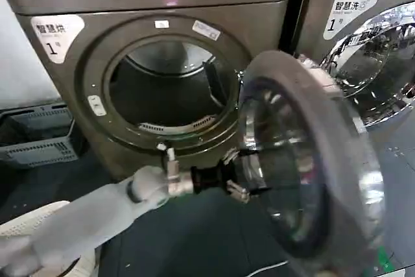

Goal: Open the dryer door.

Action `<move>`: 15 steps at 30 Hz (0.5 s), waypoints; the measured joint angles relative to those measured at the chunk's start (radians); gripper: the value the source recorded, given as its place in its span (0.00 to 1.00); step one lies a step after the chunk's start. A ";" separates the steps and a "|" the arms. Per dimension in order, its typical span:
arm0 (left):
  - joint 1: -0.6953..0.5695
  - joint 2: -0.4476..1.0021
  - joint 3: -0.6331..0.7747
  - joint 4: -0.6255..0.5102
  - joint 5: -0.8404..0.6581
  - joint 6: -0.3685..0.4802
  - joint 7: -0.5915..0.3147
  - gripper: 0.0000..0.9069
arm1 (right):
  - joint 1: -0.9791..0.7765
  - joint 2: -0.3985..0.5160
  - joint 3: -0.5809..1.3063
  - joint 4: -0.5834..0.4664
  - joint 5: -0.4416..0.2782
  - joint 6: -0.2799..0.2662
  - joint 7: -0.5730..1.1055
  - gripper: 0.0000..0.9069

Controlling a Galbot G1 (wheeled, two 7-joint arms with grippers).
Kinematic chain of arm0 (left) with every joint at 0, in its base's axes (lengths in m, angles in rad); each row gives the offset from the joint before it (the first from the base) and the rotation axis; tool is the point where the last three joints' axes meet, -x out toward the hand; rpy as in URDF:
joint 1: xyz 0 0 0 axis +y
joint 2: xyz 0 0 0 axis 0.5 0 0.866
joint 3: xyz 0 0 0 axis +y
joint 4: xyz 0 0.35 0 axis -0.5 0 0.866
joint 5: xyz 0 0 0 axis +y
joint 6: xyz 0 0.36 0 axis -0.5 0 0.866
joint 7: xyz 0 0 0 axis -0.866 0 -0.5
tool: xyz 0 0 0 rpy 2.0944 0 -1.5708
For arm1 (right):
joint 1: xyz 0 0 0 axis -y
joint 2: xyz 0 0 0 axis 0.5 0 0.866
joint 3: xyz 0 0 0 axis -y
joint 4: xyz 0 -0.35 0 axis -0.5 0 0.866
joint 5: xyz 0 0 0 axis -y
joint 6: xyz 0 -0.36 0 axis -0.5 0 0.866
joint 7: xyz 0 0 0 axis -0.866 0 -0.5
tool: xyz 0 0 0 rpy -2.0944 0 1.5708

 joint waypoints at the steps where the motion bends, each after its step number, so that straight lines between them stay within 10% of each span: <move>1: -0.002 -0.015 0.001 0.011 0.001 0.000 -0.002 1.00 | 0.000 0.000 0.005 0.000 0.000 0.000 0.000 1.00; 15: -0.022 -0.117 0.005 0.092 0.004 -0.014 -0.014 1.00 | -0.001 -0.015 0.040 -0.013 -0.004 -0.011 0.000 1.00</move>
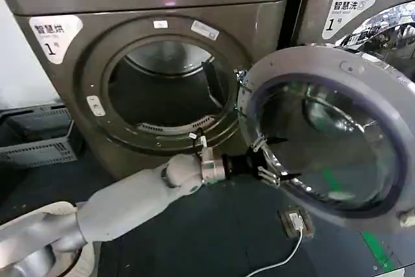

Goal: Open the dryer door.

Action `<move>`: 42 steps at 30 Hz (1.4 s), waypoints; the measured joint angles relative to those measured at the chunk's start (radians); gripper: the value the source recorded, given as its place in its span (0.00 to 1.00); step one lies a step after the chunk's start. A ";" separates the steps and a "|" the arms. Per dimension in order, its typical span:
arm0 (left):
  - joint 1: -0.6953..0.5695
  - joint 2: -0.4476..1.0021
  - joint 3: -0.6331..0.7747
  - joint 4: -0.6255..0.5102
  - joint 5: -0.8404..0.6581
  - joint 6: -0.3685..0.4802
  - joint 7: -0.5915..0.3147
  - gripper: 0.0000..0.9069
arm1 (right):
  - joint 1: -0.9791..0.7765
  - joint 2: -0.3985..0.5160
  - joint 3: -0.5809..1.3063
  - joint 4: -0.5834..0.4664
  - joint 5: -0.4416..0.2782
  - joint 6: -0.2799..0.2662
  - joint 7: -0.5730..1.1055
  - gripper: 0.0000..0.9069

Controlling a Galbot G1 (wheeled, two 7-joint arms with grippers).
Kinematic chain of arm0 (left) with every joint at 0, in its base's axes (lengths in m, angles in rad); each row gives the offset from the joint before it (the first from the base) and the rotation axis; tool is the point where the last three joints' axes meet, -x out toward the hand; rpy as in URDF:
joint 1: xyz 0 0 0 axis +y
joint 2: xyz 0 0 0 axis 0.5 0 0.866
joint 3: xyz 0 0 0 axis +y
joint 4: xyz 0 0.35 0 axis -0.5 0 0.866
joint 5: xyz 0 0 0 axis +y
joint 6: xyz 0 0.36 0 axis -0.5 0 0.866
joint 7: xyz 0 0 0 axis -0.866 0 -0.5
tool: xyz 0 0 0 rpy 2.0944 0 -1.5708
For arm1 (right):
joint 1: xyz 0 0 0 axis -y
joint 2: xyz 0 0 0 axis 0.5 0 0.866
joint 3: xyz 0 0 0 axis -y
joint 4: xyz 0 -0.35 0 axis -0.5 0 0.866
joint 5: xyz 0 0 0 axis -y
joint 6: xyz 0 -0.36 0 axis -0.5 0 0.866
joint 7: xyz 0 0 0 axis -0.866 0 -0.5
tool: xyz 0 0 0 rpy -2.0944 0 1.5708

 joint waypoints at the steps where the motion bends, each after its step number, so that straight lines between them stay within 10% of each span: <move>1: 0.000 -0.004 0.000 0.003 0.000 0.000 -0.002 1.00 | 0.000 -0.001 0.003 -0.003 -0.002 -0.003 0.001 1.00; 42: -0.014 -0.156 0.035 0.127 0.117 -0.084 -0.153 1.00 | -0.024 -0.019 0.055 -0.016 -0.002 -0.048 0.032 1.00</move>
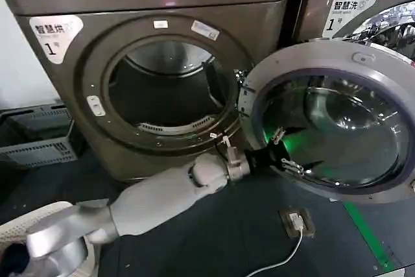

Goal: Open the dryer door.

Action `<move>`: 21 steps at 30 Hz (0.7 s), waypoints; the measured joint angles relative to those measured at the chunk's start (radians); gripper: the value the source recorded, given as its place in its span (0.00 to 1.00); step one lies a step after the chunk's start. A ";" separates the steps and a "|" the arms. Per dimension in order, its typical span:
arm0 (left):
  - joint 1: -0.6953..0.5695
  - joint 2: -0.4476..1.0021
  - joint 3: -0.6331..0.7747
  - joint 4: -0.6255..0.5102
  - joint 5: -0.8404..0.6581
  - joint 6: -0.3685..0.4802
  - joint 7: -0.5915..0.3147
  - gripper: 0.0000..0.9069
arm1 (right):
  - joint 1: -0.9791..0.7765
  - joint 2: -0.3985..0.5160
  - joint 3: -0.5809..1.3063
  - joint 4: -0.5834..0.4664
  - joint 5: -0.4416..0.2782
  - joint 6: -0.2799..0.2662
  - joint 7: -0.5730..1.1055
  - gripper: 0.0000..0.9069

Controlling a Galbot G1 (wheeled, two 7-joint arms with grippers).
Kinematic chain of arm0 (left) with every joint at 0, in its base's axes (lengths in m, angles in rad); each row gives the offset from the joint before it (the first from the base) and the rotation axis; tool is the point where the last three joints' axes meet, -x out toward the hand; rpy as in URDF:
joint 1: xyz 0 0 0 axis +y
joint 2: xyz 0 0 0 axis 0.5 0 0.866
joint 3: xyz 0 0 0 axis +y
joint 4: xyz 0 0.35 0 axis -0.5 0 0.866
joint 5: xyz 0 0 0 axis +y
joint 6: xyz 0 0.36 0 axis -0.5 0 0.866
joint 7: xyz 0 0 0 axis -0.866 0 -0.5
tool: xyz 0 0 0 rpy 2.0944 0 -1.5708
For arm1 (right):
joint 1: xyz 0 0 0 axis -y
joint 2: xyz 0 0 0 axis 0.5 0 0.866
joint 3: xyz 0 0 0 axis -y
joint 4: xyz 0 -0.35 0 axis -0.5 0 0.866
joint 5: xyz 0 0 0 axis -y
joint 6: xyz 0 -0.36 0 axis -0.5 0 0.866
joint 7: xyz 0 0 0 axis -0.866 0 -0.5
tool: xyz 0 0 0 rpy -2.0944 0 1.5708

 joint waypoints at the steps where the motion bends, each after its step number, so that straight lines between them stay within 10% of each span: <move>1: 0.000 -0.003 0.003 0.002 0.005 0.000 -0.006 1.00 | -0.001 -0.001 0.002 0.000 0.000 -0.002 0.000 1.00; 21: -0.028 -0.041 0.024 0.040 0.038 0.023 -0.062 1.00 | -0.002 -0.010 0.017 0.013 0.001 -0.015 -0.001 1.00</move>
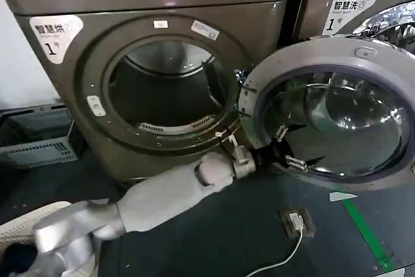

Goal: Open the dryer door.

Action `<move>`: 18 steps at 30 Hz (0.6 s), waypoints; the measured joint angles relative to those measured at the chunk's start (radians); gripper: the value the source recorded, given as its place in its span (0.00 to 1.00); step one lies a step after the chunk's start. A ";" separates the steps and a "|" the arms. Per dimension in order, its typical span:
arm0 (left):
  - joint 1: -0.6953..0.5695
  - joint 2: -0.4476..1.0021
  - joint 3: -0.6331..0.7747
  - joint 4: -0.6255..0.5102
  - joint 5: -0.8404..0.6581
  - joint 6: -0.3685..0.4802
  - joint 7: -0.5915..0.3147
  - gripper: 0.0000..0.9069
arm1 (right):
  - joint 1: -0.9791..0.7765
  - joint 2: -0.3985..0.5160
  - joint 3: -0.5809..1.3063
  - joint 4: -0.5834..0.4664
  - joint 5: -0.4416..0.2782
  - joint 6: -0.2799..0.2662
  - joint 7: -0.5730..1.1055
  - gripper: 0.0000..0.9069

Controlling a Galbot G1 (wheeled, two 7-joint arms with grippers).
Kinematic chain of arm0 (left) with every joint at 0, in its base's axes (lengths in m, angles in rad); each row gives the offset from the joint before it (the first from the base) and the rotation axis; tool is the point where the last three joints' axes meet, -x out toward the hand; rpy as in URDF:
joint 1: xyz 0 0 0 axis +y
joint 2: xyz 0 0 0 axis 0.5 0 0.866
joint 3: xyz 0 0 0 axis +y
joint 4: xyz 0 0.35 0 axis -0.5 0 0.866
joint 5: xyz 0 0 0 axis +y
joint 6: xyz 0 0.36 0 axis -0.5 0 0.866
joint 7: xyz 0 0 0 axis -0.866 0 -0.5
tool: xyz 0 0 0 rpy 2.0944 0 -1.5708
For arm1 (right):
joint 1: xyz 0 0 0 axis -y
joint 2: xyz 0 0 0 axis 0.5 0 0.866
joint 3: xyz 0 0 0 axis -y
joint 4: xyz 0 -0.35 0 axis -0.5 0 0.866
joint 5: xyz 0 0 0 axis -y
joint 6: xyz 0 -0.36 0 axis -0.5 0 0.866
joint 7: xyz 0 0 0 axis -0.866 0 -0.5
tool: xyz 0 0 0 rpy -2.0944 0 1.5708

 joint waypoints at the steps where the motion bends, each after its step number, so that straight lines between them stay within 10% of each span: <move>1: -0.002 -0.003 0.001 0.002 0.000 0.002 -0.002 1.00 | -0.001 0.000 0.003 0.000 0.002 0.000 0.001 1.00; 18: 0.004 0.030 0.006 -0.042 -0.033 0.028 -0.004 1.00 | -0.016 -0.002 0.052 -0.004 -0.010 -0.006 0.027 1.00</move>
